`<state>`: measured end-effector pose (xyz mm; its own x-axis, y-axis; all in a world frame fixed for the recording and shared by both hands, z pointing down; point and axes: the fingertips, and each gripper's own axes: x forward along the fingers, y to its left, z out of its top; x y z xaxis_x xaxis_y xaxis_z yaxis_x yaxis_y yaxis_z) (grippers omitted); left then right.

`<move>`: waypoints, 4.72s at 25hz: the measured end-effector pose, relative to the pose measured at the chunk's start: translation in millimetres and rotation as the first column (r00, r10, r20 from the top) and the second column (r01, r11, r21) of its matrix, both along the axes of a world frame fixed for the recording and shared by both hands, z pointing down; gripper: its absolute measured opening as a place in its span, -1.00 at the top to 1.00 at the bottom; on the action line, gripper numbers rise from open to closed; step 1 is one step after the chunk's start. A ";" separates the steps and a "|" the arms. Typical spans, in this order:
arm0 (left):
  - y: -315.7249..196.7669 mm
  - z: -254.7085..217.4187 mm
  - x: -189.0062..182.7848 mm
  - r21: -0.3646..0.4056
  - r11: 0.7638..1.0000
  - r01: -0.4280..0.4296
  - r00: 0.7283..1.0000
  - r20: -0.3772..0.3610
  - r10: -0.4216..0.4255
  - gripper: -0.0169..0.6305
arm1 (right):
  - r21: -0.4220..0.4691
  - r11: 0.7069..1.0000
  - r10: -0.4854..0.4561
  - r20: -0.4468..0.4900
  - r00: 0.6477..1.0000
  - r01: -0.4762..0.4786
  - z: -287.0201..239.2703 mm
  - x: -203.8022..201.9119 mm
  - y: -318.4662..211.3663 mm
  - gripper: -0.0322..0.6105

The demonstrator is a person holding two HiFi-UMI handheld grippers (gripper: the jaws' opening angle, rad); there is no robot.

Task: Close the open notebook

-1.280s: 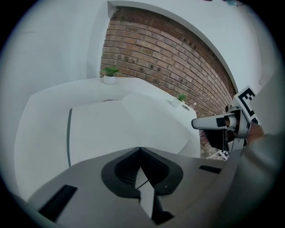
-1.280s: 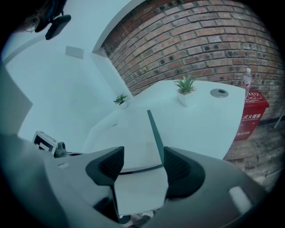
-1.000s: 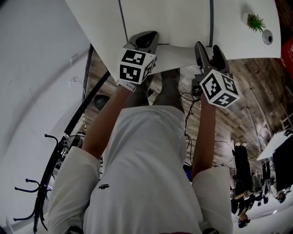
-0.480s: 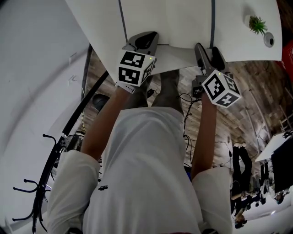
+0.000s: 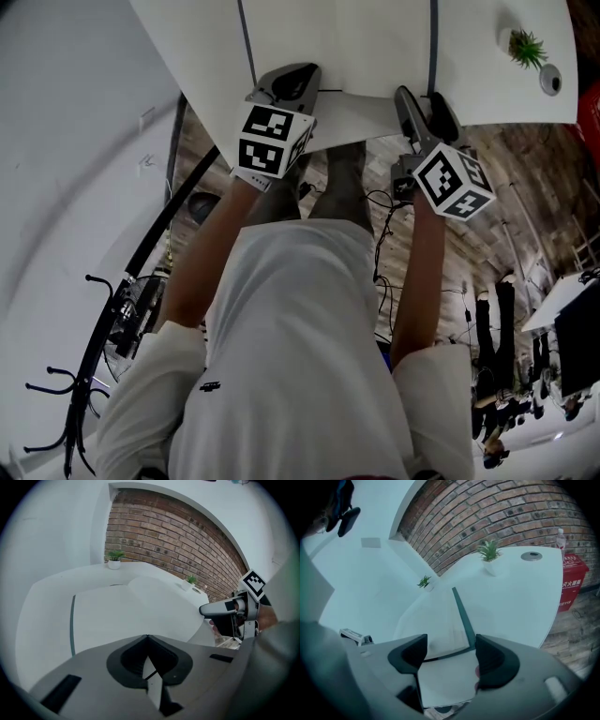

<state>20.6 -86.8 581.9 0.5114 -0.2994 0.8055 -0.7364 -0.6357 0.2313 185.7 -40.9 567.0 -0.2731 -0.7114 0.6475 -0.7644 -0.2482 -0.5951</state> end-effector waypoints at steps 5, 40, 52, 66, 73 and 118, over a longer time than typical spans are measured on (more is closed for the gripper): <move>0.4 -0.5 -0.9 0.016 1.000 -0.005 1.000 0.007 0.005 0.92 | 0.013 1.000 -0.005 0.020 1.000 0.004 -2.6 -2.0 -2.5 -0.10; -0.4 -0.8 -0.8 0.008 1.000 0.007 1.000 0.000 -0.007 0.92 | -0.164 0.961 0.207 -0.103 0.973 -0.222 16.5 29.2 9.6 0.67; 0.3 1.7 3.0 -0.005 1.000 0.011 1.000 -0.006 -0.011 0.92 | -0.152 0.967 0.180 -0.153 0.972 -0.203 14.7 30.1 10.5 0.88; -0.1 -0.7 -0.5 -0.001 1.000 0.014 1.000 -0.011 -0.014 0.92 | -0.214 0.967 0.099 -0.182 0.978 -0.138 18.0 26.3 12.0 0.66; 0.5 -1.5 -1.5 0.000 1.000 0.013 1.000 -0.013 -0.013 0.92 | -0.204 0.965 0.165 -0.021 0.986 -0.166 19.4 33.4 13.5 0.84; 4.0 -42.4 -35.7 -0.009 0.997 0.078 0.996 -0.050 -0.078 0.92 | 0.100 0.994 -0.035 -0.079 0.996 0.043 -121.4 -55.2 -8.4 0.87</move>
<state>-15.0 -82.7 539.4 0.5269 -0.3341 0.7815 -0.7708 -0.5752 0.2738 130.6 -49.3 445.6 -0.2540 -0.7645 0.5925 -0.8168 -0.1586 -0.5547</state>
